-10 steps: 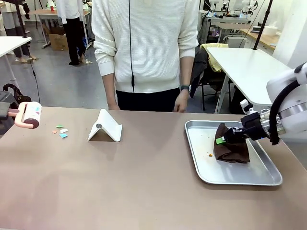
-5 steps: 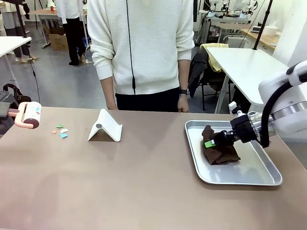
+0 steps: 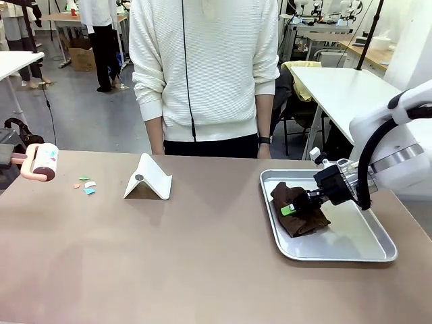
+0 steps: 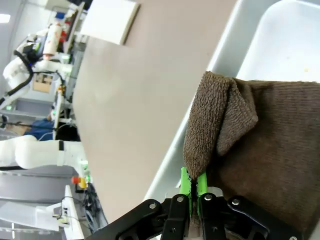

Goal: Clean the surface of the table.
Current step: If a person points to the right, clean the right side of the table with your right hand, and if they point to the left, clean the left side with your left hand.

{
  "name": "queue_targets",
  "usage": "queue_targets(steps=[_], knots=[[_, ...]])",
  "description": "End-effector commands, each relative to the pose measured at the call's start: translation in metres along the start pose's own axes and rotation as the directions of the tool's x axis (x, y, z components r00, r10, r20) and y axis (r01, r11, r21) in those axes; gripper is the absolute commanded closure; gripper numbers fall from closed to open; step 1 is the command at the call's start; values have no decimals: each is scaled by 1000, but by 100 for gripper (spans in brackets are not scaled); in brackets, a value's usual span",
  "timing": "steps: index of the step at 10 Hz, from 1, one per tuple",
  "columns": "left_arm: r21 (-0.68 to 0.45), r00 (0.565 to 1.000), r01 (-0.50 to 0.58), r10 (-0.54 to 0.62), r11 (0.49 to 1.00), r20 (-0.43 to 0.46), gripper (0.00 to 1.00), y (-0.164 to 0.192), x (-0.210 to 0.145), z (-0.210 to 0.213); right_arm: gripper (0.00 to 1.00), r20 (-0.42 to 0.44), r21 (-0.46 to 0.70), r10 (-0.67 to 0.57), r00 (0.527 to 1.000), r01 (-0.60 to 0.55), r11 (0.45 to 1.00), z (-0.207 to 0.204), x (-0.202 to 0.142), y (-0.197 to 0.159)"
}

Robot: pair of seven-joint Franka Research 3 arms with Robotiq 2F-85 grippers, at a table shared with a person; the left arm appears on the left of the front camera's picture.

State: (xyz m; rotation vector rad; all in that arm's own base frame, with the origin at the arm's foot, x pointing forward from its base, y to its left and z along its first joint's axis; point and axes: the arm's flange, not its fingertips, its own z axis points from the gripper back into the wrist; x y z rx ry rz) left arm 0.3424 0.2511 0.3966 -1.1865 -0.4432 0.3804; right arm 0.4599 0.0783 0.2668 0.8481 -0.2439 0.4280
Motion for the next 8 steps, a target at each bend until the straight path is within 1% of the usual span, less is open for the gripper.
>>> queue_targets(steps=[1, 3, 4, 6, 8], knots=[[-8, 1000, 4, -4, 1000, -4, 100, -3, -2, 2, 100, 10, -88, 25, 1000, -24, 996, 0, -3, -2], [-8, 1000, 4, -4, 1000, -4, 100, -3, -2, 2, 100, 42, -208, 17, 999, -8, 978, 6, -1, -11], [-8, 1000, 4, -4, 1000, -4, 100, -3, -2, 2, 100, 68, -237, 0, 998, 16, 971, 9, 0, -16], [-8, 1000, 4, -4, 1000, -4, 100, -3, -2, 2, 100, 106, -262, -26, 994, 53, 964, 19, 0, -26], [-8, 1000, 4, -4, 1000, -4, 100, -3, -2, 2, 100, 148, -281, -48, 988, 88, 956, 36, -1, -35]])
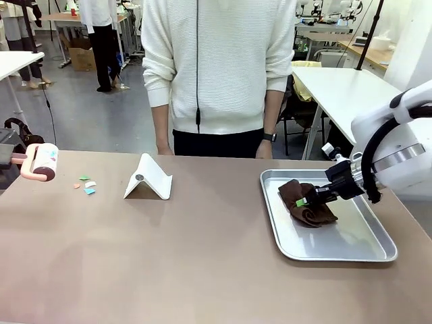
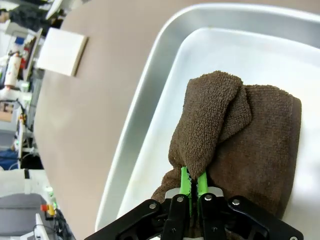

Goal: Clean the surface of the table.
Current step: If a person points to the right, clean the right side of the table with your right hand, and if they point to the left, clean the left side with your left hand.

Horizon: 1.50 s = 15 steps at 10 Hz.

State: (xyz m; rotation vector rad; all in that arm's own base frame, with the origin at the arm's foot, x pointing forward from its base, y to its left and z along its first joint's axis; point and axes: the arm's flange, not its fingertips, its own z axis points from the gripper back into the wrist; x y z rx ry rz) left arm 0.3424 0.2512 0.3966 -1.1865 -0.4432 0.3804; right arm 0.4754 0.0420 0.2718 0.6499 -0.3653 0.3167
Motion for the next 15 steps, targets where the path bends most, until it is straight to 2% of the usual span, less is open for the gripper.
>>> queue_targets(steps=[1, 4, 8, 12, 15], knots=[[-8, 1000, 4, -4, 1000, -4, 100, -3, -2, 2, 100, 50, -80, -52, 997, 56, 995, 12, -6, -19], [-8, 1000, 4, -4, 1000, -4, 100, -3, -2, 2, 100, 123, -118, -140, 982, 155, 981, 39, -11, -46], [-8, 1000, 4, -4, 1000, -4, 100, -3, -2, 2, 100, 160, -81, -193, 968, 208, 975, 52, -19, -59], [-8, 1000, 4, -4, 1000, -4, 100, -3, -2, 2, 100, 165, 52, -217, 962, 212, 976, 59, -19, -49], [-8, 1000, 4, -4, 1000, -4, 100, -3, -2, 2, 100, 195, 127, -245, 950, 223, 967, 79, -19, -24]])
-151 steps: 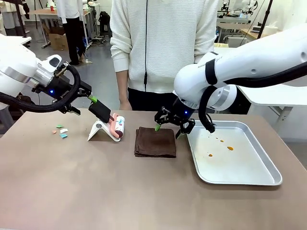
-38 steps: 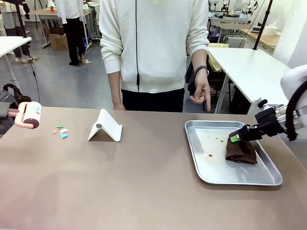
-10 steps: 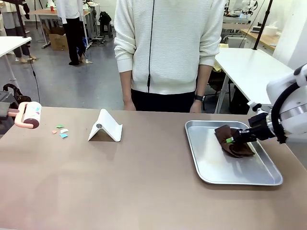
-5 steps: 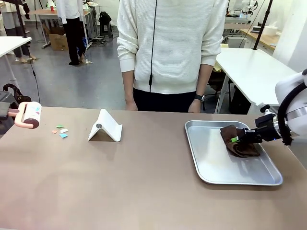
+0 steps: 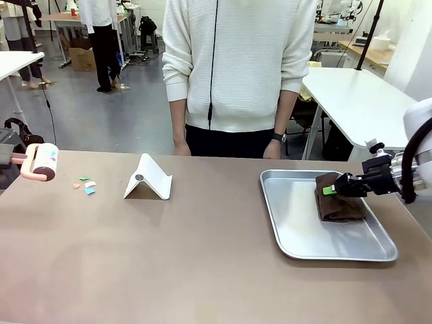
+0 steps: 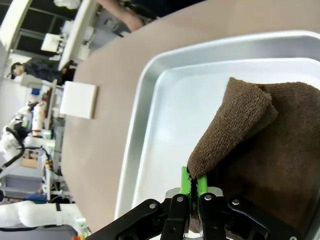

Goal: Clean the surface of the table.
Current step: If a person points to the right, clean the right side of the table with your right hand, and if they point to the left, clean the left side with your left hand.

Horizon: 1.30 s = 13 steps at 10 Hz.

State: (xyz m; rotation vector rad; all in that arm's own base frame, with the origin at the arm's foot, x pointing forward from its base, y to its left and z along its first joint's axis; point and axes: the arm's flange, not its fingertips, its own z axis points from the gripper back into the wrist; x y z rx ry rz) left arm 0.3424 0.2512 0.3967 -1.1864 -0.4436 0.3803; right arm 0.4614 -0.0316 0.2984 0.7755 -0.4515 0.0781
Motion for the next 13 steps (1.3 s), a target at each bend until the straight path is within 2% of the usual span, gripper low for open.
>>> queue_targets(steps=[1, 3, 4, 6, 9, 11, 12, 13], knots=[[-8, 1000, 4, -4, 1000, -4, 100, -3, -2, 2, 100, 36, 85, -41, 999, 37, 996, 16, -8, 23], [-8, 1000, 4, -4, 1000, -4, 100, -3, -2, 2, 100, 42, 171, -58, 997, 50, 984, 31, -11, 38], [-8, 1000, 4, -4, 1000, -4, 100, -3, -2, 2, 100, 53, 168, -109, 993, 98, 981, 37, -12, 42], [-8, 1000, 4, -4, 1000, -4, 100, -3, -2, 2, 100, 24, 290, -155, 988, 142, 946, 55, -17, 55], [-8, 1000, 4, -4, 1000, -4, 100, -3, -2, 2, 100, -8, 435, -228, 974, 209, 876, 112, -31, 64], [-8, 1000, 4, -4, 1000, -4, 100, -3, -2, 2, 100, -45, 490, -333, 942, 311, 814, 161, -42, 62], [-8, 1000, 4, -4, 1000, -4, 100, -3, -2, 2, 100, -25, 511, -367, 930, 328, 795, 185, -51, 59], [-8, 1000, 4, -4, 1000, -4, 100, -3, -2, 2, 100, 74, 505, -429, 900, 337, 795, 209, -57, 48]])
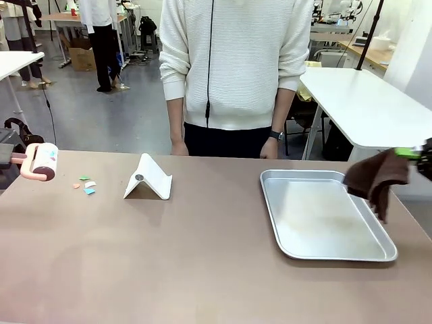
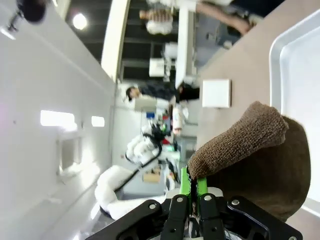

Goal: Clean the surface of the table.
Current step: If a person points to the right, clean the right side of the table with your right hand, and if they point to the left, clean the left side with your left hand.

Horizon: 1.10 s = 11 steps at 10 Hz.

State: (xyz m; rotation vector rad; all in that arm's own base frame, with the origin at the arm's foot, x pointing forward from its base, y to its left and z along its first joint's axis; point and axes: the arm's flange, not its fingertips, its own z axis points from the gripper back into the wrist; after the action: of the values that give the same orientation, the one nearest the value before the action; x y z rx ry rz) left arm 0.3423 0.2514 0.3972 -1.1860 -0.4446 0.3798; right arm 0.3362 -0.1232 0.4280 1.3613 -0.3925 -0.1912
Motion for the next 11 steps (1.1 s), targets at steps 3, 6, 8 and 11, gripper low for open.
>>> queue_targets(steps=[3, 6, 8, 11], knots=[[-8, 1000, 3, -3, 1000, -5, 100, -2, -2, 1, 100, 284, 67, -38, 958, 20, 998, 101, -10, -17], [-8, 1000, 3, -3, 1000, -5, 100, -2, -2, 1, 100, 316, 130, -131, 940, 94, 987, 148, -4, -56], [-8, 1000, 3, -3, 1000, -5, 100, -2, -2, 1, 100, 339, 142, -144, 930, 101, 985, 148, -2, -66], [-8, 1000, 3, -3, 1000, -5, 100, -2, -2, 1, 100, 341, 104, -159, 926, 131, 986, 147, -16, -60]])
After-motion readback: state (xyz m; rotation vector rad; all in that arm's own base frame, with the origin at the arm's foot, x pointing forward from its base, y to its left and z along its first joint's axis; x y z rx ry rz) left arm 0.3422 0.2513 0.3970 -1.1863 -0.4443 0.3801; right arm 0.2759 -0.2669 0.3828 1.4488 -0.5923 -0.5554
